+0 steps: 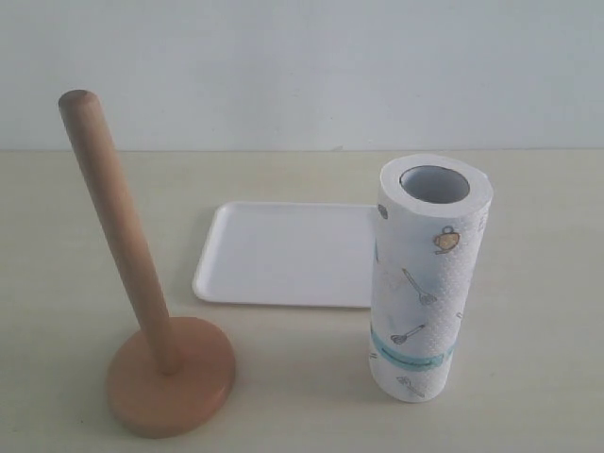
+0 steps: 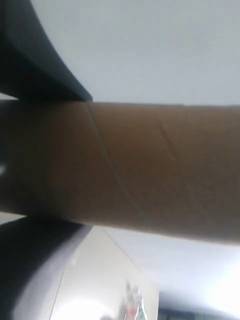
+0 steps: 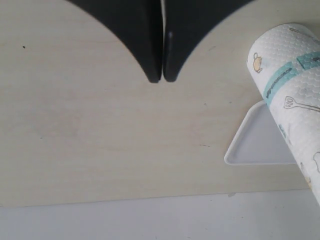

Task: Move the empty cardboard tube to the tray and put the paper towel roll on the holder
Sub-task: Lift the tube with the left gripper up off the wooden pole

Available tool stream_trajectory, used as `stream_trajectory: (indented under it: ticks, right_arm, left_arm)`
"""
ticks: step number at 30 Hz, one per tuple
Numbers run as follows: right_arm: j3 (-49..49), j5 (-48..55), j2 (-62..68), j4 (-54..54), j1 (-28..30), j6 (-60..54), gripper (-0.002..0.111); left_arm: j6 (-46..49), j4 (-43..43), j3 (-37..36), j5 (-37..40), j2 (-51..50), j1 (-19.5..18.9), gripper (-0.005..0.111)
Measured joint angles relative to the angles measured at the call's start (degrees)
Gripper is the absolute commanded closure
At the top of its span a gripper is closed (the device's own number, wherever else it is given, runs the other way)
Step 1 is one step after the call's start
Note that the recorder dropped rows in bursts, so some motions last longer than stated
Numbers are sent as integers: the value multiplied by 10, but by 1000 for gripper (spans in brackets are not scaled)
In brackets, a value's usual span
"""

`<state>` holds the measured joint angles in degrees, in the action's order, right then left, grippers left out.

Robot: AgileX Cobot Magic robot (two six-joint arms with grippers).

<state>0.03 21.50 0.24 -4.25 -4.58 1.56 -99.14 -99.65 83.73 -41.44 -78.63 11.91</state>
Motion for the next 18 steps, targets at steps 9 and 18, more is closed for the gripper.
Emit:
stream_trajectory:
  ticks: [9, 18]
  right_arm:
    - [0, 0, 0, 0, 0, 0, 108]
    - [0, 0, 0, 0, 0, 0, 108]
  left_arm:
    - [13, -7, 21, 8, -79, 68, 103]
    - [156, -9, 21, 292, -118, 229, 103]
